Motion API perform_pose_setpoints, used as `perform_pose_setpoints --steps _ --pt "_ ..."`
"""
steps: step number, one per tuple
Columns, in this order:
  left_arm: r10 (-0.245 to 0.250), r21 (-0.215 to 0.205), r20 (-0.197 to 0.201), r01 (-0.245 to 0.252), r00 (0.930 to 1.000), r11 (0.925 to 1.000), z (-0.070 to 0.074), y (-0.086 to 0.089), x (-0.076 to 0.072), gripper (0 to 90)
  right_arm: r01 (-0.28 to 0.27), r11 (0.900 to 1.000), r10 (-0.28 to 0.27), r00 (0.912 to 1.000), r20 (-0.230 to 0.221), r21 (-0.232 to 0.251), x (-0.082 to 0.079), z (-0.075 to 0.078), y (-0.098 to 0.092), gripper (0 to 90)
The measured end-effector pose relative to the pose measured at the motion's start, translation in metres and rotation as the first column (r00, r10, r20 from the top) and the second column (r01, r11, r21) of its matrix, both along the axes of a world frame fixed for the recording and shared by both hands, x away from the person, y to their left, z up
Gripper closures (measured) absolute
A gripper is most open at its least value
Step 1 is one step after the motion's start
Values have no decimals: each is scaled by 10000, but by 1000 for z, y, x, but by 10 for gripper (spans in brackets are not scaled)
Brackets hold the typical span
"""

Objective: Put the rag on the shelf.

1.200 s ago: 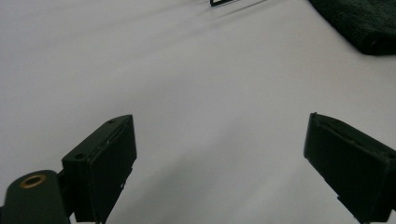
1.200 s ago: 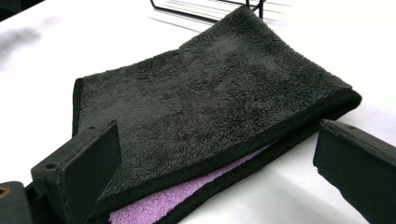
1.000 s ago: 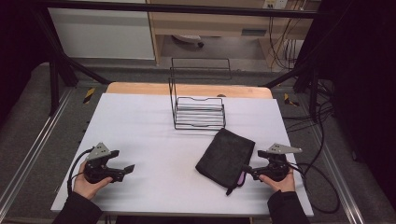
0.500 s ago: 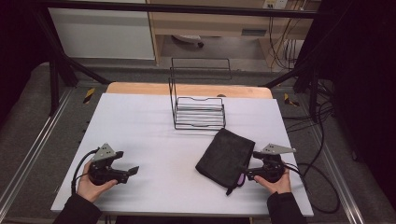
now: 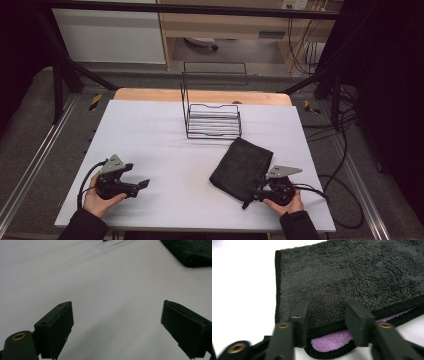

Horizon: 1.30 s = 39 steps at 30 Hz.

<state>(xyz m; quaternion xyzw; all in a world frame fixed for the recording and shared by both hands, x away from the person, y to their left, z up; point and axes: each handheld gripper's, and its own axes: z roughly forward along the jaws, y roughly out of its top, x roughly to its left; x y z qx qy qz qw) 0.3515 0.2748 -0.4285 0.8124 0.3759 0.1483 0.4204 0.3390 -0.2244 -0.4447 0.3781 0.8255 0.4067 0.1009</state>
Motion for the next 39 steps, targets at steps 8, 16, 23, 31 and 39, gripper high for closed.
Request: perform_pose_setpoints --steps 8,16,23,31,39 --pt "8 6 -37 -8 10000 10000 0 0 0 124 227 9977 -205 9991 363 -636 -3 -3 5 817" --pt "52 -99 -112 -53 9999 9999 0 -1 0 139 390 9979 -367 9984 436 -521 -2 9 -4 888" --pt "11 -206 -237 -16 9997 9998 3 -11 0 145 341 9986 -336 9994 124 -402 5 11 -15 868" --pt "-222 -105 -281 219 9994 9997 16 -46 2 180 1106 9939 -1105 9924 540 12 10 14 -21 603" --pt "-758 12 -374 759 9964 9971 25 -96 13 243 2367 9713 -2349 9701 605 -239 40 6 -25 622"
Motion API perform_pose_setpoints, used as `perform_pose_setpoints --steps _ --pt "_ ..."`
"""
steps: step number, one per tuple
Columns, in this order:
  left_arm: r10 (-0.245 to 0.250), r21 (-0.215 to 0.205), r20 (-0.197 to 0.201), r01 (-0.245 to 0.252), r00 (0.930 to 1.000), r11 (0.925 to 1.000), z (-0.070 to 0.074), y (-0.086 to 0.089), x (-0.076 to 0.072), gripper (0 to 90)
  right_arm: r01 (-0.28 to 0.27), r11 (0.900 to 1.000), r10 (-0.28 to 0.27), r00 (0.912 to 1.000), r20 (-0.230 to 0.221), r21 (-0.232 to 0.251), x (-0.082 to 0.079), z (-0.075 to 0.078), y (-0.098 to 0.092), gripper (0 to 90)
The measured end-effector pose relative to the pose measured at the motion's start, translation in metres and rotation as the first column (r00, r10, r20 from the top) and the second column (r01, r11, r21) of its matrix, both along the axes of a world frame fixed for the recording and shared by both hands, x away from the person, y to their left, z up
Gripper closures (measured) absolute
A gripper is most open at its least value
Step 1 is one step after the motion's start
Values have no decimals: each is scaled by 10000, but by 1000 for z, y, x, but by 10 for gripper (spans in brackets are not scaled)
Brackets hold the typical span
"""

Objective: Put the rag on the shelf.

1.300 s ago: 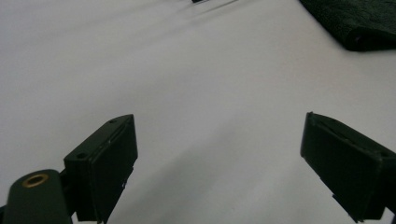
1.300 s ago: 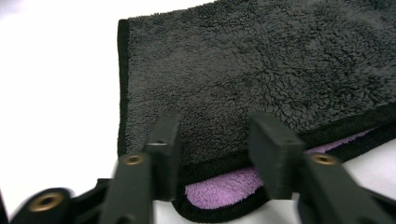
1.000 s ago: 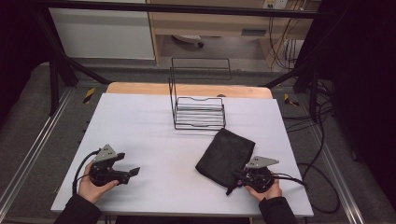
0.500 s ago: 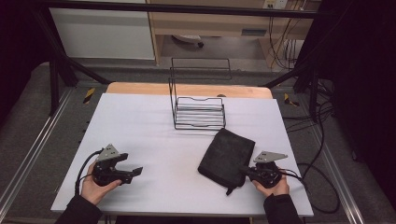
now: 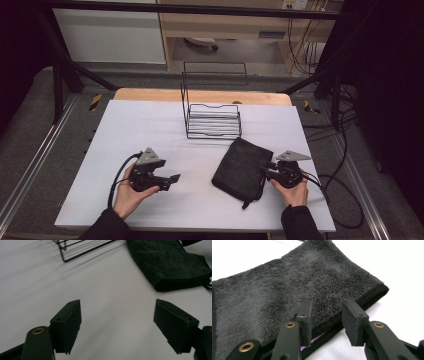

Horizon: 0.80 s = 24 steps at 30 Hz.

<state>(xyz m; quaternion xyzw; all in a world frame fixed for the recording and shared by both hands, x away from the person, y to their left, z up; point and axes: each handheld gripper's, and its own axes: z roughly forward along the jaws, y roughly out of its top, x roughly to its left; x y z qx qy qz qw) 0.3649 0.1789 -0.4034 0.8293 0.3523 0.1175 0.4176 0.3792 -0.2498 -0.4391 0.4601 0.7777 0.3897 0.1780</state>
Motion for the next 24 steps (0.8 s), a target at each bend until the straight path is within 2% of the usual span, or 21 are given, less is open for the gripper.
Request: perform_pose_setpoints --steps 5,6,7,8,10,11,12,13,17,19,23,24 --pt "-458 86 -62 459 9989 9989 2 -43 9 276 -37 9994 33 9999 -127 -345 4 -6 4 692" --pt "-510 111 -61 510 9987 9986 2 -51 10 291 -65 9994 61 9999 -120 -333 4 -8 5 760" --pt "-562 123 -60 562 9984 9983 1 -58 12 291 -65 9994 61 9999 -120 -333 4 -8 5 760" --pt "-659 76 -96 660 9978 9978 -1 -70 14 309 -142 9993 140 9999 -54 -360 2 -9 6 855" --pt "-689 73 -146 690 9975 9976 -2 -75 15 330 -163 9993 160 9998 -84 -349 2 -9 7 884" --pt "-760 21 -270 760 9967 9971 -7 -85 17 346 -168 9992 165 9998 -90 -355 2 -8 7 889" --pt "-760 21 -270 760 9967 9971 -7 -85 17 358 -135 9994 130 9998 -139 -329 2 -7 6 892" --pt "-797 33 -442 800 9958 9968 -13 -94 20 365 -81 9994 78 9999 -87 -330 2 -5 5 893" --pt "-826 91 -715 834 9940 9965 -23 -105 26 422 107 9967 -78 9993 362 -803 6 1 2 892" --pt "-937 179 -1045 961 9901 9952 -32 -115 29 449 -35 9964 47 9999 138 -851 11 0 1 879" --pt "-1057 211 -1235 1091 9867 9938 -38 -121 30 508 192 9978 -172 9993 326 -635 14 2 -4 748" --pt "-1088 144 -1301 1116 9855 9936 -39 -122 29 536 356 9985 -341 9988 349 -423 13 2 -7 712"
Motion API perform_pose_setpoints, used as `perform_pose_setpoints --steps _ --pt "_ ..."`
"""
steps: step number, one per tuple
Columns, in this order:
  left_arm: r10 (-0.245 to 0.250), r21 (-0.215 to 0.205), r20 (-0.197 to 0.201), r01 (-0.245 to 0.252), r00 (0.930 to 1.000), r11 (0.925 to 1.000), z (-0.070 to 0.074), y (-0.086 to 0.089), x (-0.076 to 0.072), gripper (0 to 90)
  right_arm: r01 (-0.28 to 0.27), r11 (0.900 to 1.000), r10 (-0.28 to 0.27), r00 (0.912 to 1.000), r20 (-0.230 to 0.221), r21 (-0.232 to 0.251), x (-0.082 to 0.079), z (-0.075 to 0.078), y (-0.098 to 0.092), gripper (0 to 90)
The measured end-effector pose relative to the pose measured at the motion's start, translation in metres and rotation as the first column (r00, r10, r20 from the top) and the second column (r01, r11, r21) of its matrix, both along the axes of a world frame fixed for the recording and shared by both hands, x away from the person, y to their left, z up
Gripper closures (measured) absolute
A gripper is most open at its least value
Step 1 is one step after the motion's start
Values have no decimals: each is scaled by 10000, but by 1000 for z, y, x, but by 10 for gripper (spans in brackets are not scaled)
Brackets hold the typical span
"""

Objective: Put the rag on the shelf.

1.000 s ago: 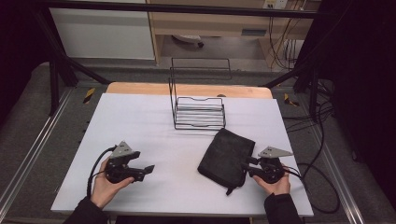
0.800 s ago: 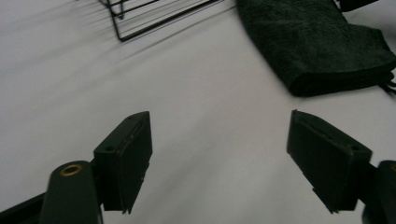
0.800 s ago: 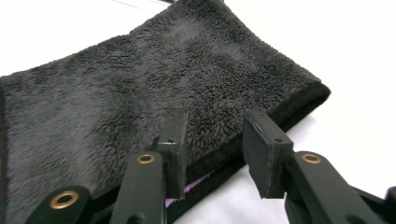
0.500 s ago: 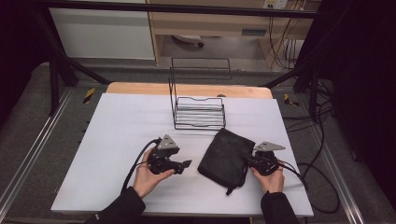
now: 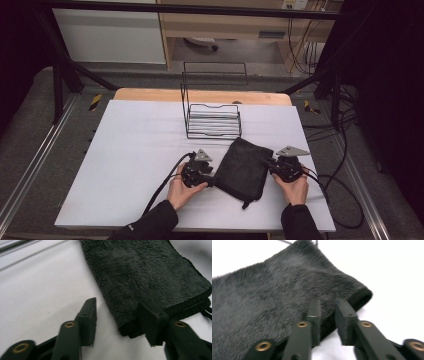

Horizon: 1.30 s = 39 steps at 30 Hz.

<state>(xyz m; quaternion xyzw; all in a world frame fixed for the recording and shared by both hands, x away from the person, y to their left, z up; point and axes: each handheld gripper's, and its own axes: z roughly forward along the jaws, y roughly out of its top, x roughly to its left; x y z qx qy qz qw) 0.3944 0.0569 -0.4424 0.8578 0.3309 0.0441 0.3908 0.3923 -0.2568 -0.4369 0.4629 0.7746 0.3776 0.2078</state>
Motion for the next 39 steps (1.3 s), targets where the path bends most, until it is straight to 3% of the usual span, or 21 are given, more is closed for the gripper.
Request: perform_pose_setpoints --steps 4,8,9,12,16,20,24,28,35,39 --pt "-93 -45 -236 92 9997 9999 -4 -5 -3 625 270 9972 -242 9989 -414 699 -5 -2 -6 598" --pt "48 -49 -412 -50 9991 10000 -5 -7 -5 680 20 9969 34 9976 -686 790 -14 -4 -2 497" --pt "41 -62 -545 -44 9985 10000 -4 -8 -5 698 -74 9971 143 9958 -905 756 -23 -6 2 440" --pt "64 -20 -627 -65 9980 10000 -4 -9 -5 725 -163 9972 240 9940 -1067 730 -28 -9 5 415" --pt "91 49 -790 -88 9968 9999 -2 -10 -5 818 -135 9949 284 9885 -1487 997 -28 -16 9 478" --pt "12 176 -982 5 9952 9998 2 -9 -7 835 -176 9894 438 9825 -1810 1438 -29 -16 9 603" --pt "-233 269 -922 259 9955 9993 6 -5 -16 839 -432 9839 769 9781 -1932 1732 -30 -14 10 708" --pt "-305 299 -859 332 9958 9990 9 2 -28 839 -869 9834 1169 9747 -1904 1593 -33 -12 18 752" --pt "-212 306 -832 238 9963 9992 11 23 -47 838 -1494 9748 1794 9663 -1846 1657 -37 -13 36 742" --pt "31 354 -768 -3 9970 9994 10 33 -62 835 -1671 9749 1901 9687 -1596 1469 -41 -11 45 602"
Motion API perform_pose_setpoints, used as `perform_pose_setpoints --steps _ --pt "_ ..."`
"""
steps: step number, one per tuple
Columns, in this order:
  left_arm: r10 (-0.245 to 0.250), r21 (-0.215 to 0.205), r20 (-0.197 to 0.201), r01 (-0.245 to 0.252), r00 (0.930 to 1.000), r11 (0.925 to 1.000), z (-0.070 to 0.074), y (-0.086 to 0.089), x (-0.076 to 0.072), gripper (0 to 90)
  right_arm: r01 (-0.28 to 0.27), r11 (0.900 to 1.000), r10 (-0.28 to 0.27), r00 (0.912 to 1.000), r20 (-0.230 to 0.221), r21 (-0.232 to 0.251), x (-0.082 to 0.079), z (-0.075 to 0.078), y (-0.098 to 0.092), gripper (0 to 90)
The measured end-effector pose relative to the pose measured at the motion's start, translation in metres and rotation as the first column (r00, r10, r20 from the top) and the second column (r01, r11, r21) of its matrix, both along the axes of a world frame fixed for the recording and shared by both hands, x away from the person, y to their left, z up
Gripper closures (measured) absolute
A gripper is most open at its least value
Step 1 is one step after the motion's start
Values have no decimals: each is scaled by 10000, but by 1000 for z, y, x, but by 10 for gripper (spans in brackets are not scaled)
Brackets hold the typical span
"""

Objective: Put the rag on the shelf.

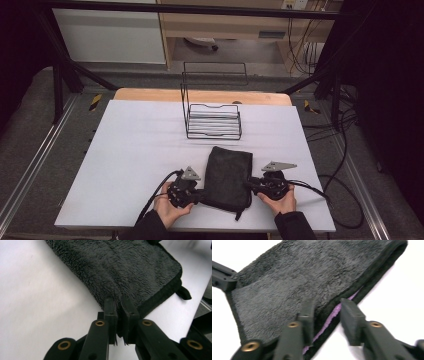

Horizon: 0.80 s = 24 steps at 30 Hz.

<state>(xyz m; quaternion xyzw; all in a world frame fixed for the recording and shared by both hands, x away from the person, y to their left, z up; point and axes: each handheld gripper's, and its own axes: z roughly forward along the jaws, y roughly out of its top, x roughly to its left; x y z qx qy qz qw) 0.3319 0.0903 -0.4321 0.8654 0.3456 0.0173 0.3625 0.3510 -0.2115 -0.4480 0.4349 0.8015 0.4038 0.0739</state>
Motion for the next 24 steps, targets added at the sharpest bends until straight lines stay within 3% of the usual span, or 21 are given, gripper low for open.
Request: perform_pose_setpoints --steps 2,4,9,11,12,13,16,17,19,24 --pt "118 -103 18 -118 9999 9999 -2 3 -5 828 120 9999 -121 9999 108 63 -5 1 1 518" --pt "87 -171 210 -83 9997 9998 -5 4 -6 813 148 9999 -148 9999 31 -6 -10 0 1 495" --pt "170 -230 504 -158 9986 9996 -1 6 3 639 60 9999 -56 9996 -274 153 -17 -3 4 545" --pt "351 -168 667 -340 9972 9993 0 6 11 616 80 9998 -75 9993 -374 155 -16 -6 6 571" --pt "339 -211 549 -328 9979 9992 -2 5 15 619 99 9998 -90 9989 -454 188 -16 -6 6 594" --pt "257 -283 58 -255 9997 9993 -8 4 21 644 131 9996 -118 9985 -530 243 -16 -6 7 612" --pt "312 -507 -296 -326 9991 9982 -13 6 22 732 153 9992 -128 9976 -682 366 -16 -6 8 678" --pt "364 -629 -614 -403 9975 9972 -13 8 21 761 183 9991 -154 9972 -731 393 -15 -6 8 699" --pt "387 -617 -655 -427 9971 9972 -12 9 20 822 143 9988 -105 9966 -813 465 -14 -7 9 733" --pt "440 -310 -312 -449 9985 9985 -9 7 12 856 -17 9985 64 9962 -868 540 -12 -6 9 787"
